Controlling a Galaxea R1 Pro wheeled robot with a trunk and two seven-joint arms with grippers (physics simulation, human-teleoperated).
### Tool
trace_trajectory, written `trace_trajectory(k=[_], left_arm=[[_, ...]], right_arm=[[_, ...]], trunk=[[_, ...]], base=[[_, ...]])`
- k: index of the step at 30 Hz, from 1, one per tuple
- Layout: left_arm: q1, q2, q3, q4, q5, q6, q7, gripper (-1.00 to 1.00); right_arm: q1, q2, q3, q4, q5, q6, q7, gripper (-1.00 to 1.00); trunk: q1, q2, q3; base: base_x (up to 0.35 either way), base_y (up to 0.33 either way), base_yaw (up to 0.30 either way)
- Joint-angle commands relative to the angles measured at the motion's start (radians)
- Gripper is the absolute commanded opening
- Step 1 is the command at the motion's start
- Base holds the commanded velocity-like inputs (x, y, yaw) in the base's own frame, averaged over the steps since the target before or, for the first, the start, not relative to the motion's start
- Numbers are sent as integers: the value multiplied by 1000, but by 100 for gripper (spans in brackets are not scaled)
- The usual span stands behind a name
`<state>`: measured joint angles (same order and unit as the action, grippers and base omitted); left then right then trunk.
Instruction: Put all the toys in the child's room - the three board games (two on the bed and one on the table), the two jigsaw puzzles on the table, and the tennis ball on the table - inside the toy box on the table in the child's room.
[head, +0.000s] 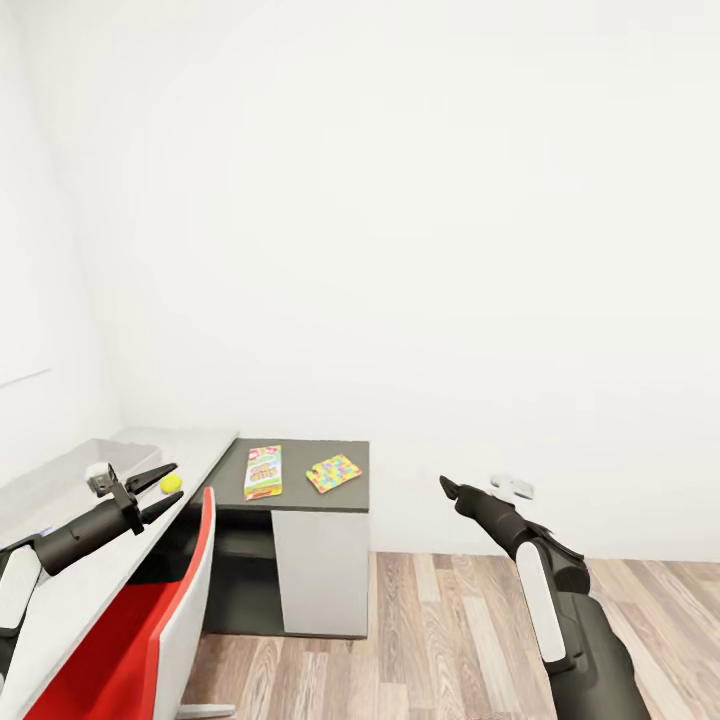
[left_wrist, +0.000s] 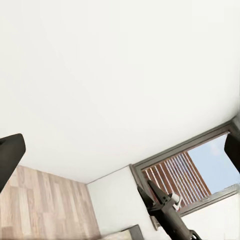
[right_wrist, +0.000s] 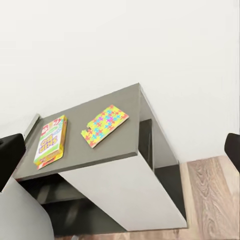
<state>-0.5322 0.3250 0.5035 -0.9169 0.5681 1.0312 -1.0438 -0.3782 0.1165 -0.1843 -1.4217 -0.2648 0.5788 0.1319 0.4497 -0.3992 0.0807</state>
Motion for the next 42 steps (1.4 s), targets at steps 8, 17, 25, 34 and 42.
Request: trace_trajectory(k=[8, 17, 25, 34, 42], left_arm=[[0, 0, 1, 0, -2, 4, -4, 100], [0, 0, 1, 0, -2, 4, -3, 100], [0, 0, 1, 0, -2, 3, -3, 100], [0, 0, 1, 0, -2, 3, -2, 100], [0, 0, 1, 0, -2, 3, -2, 100]], right_arm=[[-1, 2, -3, 0, -1, 6, 5, 100], [-1, 2, -3, 0, 0, 6, 5, 100], [-1, 2, -3, 0, -1, 6, 5, 100], [-1, 2, -4, 0, -1, 6, 5, 100], [-1, 2, -3, 0, -1, 6, 5, 100]], trunk=[[0, -1, 3], [0, -1, 7], [0, -1, 10], [0, -1, 14], [0, -1, 17]], base=[[-32, 0, -278], [-2, 0, -278], [0, 0, -278], [0, 0, -278], [0, 0, -278]])
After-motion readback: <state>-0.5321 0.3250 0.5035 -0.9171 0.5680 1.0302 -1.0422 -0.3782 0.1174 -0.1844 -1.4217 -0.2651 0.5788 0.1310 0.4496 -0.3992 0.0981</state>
